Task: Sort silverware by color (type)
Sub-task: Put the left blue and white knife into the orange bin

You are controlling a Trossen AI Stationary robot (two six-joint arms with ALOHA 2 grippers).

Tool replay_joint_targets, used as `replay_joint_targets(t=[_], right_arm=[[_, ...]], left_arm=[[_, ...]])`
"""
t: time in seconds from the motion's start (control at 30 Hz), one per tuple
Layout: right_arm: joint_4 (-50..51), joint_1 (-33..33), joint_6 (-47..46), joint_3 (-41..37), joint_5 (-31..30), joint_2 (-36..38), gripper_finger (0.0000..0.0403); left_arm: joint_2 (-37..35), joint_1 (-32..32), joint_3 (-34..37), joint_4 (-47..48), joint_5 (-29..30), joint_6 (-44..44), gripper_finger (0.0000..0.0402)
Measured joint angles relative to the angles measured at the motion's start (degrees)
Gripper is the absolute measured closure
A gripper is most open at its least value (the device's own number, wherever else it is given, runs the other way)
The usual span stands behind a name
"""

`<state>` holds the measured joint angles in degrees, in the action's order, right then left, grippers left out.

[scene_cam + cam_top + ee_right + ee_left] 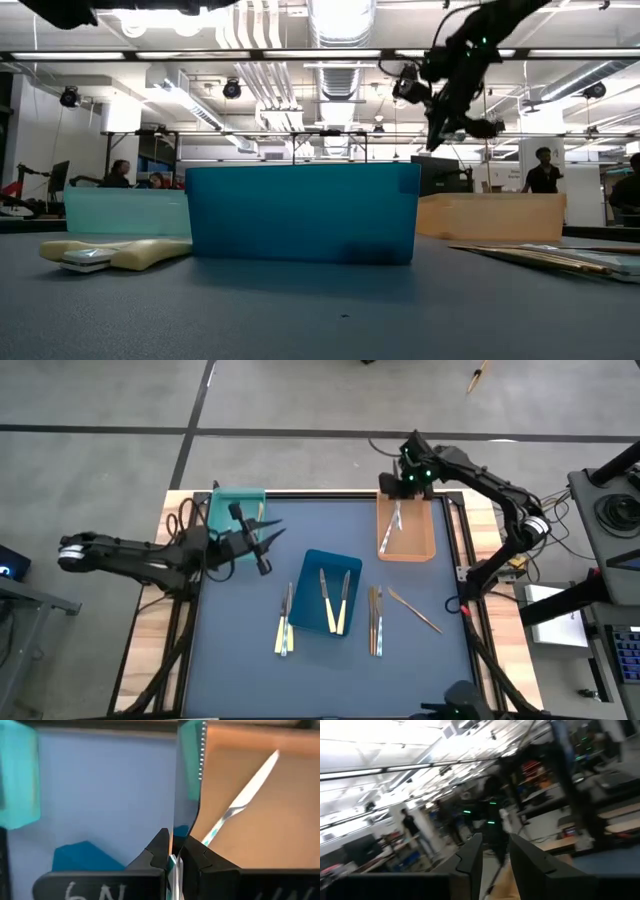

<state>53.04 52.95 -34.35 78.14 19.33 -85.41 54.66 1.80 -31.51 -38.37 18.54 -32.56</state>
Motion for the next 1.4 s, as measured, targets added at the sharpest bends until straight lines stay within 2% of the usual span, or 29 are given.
replay_joint_targets(t=[0.37,0.57,0.73,1.07,1.4], right_arm=[[-3.1,0.3,-3.2,-12.7,0.2,1.2,0.039],[-5.1,0.5,-5.8,-17.3,-2.0,2.7,0.039],[-6.2,0.6,-8.2,-19.0,-5.6,3.0,0.039],[-11.0,0.6,-12.0,-20.5,-7.8,3.0,0.039],[-11.4,0.6,-14.3,-20.5,-10.2,2.8,0.039]], left_arm=[[0.0,9.8,-0.3,0.0,0.4,0.1,0.0325],[0.5,11.3,-0.3,0.4,0.5,0.6,0.0325],[0.6,11.3,-0.2,1.0,0.6,0.7,0.0325],[0.6,11.3,-0.2,1.2,0.5,0.7,0.0325],[0.6,11.3,-0.2,2.5,0.6,0.2,0.0325]])
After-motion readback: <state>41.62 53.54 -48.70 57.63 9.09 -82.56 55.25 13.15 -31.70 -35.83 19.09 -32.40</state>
